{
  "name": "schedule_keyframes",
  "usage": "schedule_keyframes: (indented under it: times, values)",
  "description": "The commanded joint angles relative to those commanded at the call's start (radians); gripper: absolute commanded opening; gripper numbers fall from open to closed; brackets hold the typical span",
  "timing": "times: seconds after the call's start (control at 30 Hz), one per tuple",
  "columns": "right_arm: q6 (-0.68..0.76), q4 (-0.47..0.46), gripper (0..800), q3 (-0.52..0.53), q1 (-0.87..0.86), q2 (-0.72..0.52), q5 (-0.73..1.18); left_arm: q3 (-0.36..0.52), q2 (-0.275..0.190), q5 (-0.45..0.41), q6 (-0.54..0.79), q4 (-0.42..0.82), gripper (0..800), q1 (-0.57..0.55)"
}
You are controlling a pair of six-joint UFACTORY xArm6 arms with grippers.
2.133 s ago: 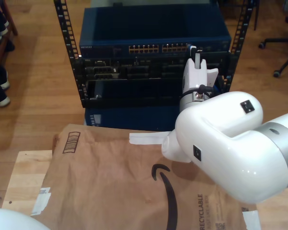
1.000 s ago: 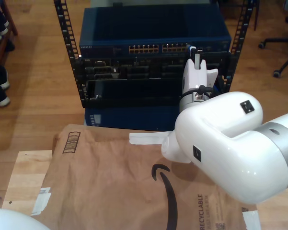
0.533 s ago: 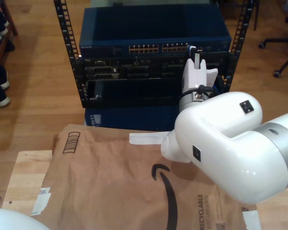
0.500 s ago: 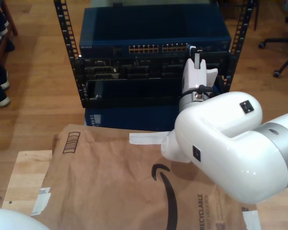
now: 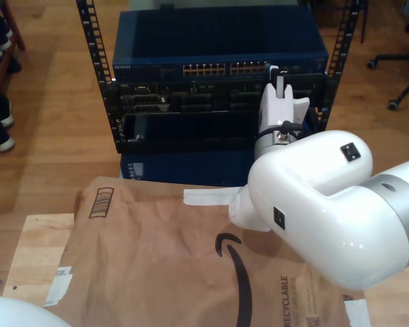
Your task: Grab the cable and plug it in
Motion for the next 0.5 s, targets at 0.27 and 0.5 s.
schedule_keyframes:
  times: [0.27, 0.5]
  values:
    - [0.000, 0.000, 0, -0.012, -0.002, 0.000, 0.002, 0.000, 0.000, 0.000, 0.000, 0.000, 800, 0.000]
    - [0.002, -0.002, 0, -0.008, -0.002, 0.002, 0.006, 0.000, 0.000, 0.000, 0.000, 0.000, 800, 0.000]
